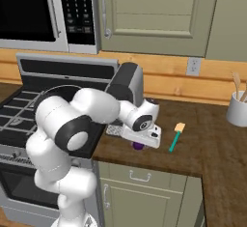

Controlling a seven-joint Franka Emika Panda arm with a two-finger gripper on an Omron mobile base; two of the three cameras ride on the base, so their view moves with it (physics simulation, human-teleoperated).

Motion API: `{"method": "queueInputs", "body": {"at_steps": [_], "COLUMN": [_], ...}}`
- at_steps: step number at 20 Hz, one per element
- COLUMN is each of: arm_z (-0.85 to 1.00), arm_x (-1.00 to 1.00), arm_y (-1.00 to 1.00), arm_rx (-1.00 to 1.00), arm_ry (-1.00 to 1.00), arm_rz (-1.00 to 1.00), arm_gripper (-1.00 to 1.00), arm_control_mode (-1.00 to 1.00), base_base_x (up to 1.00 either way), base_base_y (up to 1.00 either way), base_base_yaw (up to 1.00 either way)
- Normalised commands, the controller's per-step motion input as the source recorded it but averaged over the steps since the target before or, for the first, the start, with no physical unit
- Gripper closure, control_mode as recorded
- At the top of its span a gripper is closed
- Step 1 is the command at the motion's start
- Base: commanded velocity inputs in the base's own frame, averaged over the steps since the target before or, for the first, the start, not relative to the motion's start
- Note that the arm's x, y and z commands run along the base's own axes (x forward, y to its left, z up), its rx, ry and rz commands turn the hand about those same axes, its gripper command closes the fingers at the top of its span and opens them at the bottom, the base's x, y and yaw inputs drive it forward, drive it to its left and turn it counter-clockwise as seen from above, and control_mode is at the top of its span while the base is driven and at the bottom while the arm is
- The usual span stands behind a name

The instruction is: Put the eggplant and onion in the pot. Retrieve the spatula and lightly stir the vegetables in the pot.

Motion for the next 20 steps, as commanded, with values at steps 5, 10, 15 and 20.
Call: {"method": "queueInputs", "body": {"at_steps": [5, 10, 15, 20], "arm_z": [0.97, 1.00, 1.00, 1.00], "arm_x": [-1.00, -1.00, -0.97, -0.20], "arm_y": [0.62, 0.80, 0.93, 1.00], "arm_rx": [-0.01, -0.10, -0.22, -0.23], "arm_ry": [-0.09, -0.12, -0.13, -0.03], "arm_rz": [0.08, 0.18, 0.27, 0.34], "arm_gripper": [1.00, 1.00, 1.00, 1.00], "arm_control_mode": [-1.00, -1.00, -1.00, -1.00], "base_base_x": [0.00, 0.00, 0.00, 0.00], "base_base_y": [0.00, 0.00, 0.00, 0.00], "base_base_yaw": [0.00, 0.00, 0.00, 0.00]}}
